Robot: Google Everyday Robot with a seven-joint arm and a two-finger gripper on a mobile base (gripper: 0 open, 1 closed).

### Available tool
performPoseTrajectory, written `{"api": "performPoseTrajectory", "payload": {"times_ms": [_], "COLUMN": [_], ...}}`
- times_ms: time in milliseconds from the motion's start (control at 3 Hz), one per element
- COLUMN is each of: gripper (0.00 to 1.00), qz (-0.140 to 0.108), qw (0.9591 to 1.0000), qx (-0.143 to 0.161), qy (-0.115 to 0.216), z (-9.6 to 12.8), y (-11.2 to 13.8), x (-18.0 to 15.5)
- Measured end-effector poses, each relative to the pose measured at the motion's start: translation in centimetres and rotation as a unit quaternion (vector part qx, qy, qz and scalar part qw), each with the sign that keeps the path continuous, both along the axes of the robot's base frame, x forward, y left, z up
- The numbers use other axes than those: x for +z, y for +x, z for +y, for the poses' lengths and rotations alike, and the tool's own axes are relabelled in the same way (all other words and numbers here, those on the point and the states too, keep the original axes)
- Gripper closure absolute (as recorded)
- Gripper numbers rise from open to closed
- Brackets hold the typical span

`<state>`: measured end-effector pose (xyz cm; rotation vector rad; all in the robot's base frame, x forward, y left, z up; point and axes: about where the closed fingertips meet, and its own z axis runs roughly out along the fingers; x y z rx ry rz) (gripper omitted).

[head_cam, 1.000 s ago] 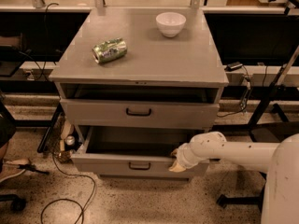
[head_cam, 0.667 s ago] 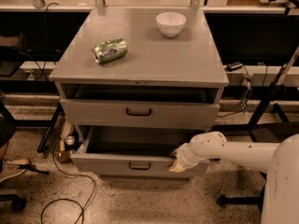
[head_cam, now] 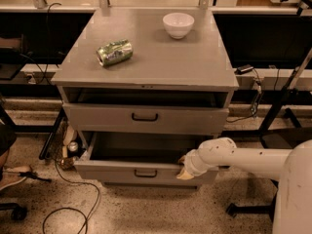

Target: Open middle drawer

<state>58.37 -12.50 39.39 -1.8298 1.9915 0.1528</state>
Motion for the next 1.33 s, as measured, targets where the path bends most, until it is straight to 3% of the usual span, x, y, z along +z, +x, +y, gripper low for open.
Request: {"api": "performPoseTrajectory", "payload": {"times_ms": [1333], "gripper": [0.05], "qz": [0.0], "qw": [1.0], "qx": [0.0], "qy": [0.0], "z": [0.0], "y": [0.0], "x": [-0.01]}}
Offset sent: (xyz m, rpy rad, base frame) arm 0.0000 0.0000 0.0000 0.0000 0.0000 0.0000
